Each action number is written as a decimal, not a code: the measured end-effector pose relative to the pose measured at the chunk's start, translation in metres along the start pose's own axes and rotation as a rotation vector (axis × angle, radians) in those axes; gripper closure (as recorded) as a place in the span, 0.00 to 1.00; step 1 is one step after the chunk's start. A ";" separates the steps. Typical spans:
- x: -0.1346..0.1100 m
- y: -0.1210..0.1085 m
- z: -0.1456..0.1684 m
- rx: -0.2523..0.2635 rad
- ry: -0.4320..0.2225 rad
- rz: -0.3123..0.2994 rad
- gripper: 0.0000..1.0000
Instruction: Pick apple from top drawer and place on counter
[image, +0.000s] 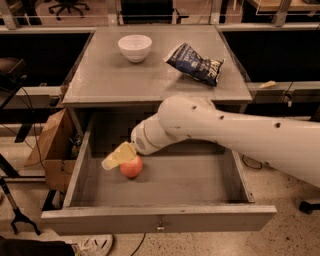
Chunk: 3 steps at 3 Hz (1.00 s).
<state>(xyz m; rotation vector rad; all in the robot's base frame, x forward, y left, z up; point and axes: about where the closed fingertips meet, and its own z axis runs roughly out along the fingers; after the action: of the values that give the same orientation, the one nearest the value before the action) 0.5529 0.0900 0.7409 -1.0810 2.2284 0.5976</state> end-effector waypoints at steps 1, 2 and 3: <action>0.026 -0.002 0.043 -0.029 -0.017 0.015 0.00; 0.047 -0.011 0.074 -0.028 -0.038 0.022 0.00; 0.065 -0.019 0.091 -0.007 -0.065 0.034 0.00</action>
Offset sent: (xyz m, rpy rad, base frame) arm 0.0175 0.0150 -0.1318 0.0759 -0.0070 -0.0192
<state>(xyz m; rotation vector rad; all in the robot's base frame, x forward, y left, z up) 0.5634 0.0994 0.6285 -1.0152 2.1941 0.6459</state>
